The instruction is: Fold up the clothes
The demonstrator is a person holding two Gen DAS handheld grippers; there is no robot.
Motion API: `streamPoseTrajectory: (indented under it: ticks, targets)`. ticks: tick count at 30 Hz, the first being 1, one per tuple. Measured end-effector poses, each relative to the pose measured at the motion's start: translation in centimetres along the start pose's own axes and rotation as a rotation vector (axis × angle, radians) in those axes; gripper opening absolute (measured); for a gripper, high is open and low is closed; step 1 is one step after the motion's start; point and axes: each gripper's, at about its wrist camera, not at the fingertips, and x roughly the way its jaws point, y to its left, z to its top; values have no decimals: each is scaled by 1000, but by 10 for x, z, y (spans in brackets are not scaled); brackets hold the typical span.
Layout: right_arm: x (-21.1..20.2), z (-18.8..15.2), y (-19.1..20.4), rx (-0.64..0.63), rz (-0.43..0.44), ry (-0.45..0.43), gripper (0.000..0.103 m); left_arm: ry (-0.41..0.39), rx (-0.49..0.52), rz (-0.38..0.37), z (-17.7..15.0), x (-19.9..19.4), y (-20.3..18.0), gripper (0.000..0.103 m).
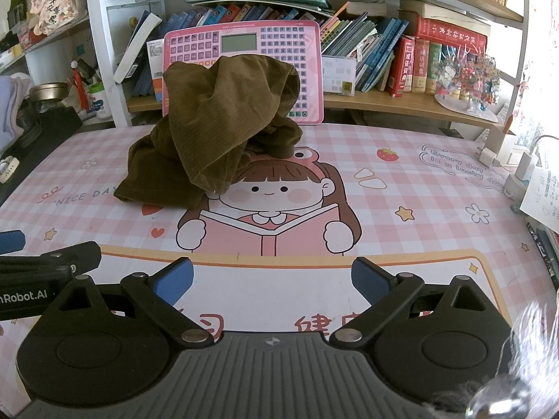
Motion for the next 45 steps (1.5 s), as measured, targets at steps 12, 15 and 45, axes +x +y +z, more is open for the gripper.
streamPoseTrajectory:
  ticks: [12,15,45]
  targets:
    - [1,0,-1,-1,0,-1,98,5,-1,3,2,1,0,103]
    - [1,1,-1,0,0,-1,98,6,-1,4,2,2,0,103]
    - [7,4,-4,-3,1,1,98,15,-4,15,6,7,-3,103]
